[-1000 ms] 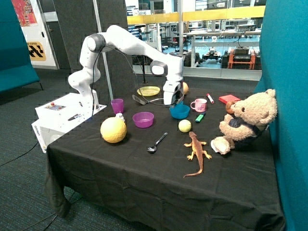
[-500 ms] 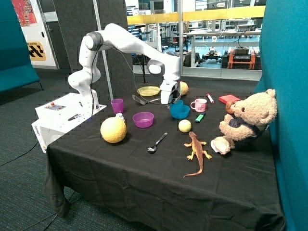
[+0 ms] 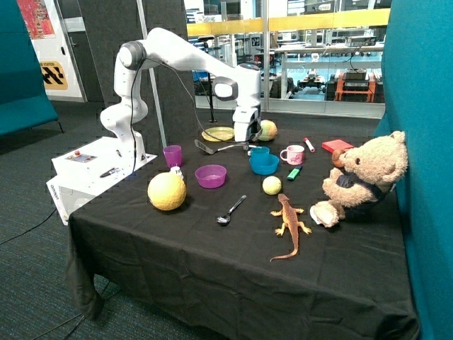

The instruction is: Match the cups with the appropriate bowls

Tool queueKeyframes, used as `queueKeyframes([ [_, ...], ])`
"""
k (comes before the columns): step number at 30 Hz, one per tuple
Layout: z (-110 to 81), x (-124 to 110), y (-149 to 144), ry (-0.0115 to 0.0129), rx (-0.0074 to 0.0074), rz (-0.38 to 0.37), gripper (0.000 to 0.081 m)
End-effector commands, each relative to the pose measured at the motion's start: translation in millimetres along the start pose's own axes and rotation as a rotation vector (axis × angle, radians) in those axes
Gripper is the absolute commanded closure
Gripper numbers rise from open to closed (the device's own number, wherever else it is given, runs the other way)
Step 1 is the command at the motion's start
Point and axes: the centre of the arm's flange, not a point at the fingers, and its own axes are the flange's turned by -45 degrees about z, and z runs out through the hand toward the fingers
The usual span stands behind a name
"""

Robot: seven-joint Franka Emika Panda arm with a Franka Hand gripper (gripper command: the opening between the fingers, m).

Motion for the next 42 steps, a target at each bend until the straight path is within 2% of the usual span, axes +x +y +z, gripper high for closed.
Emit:
queueKeyframes([
  [1,-30.6,-25,-8,-0.0038,-0.0031,-0.068,0.023],
  [4,-39.1,-50,-14,-0.0038,-0.003,-0.098,0.025],
  [8,-43.7,-65,-16,-0.0038,-0.003,-0.108,0.026],
  [12,-51.0,-91,-15,-0.0038,-0.003,-0.123,0.0288],
  [16,-52.5,-104,-14,-0.0038,-0.003,-0.127,0.0302],
  [29,-36.1,-153,8,-0.0037,-0.0031,-0.038,0.0315],
  [33,-40.0,-180,12,-0.0037,-0.0031,-0.03,0.0305],
  [37,-48.1,-205,11,-0.0037,-0.0031,-0.053,0.0293],
  [42,-53.8,-225,12,-0.0037,-0.0031,-0.066,0.0289],
])
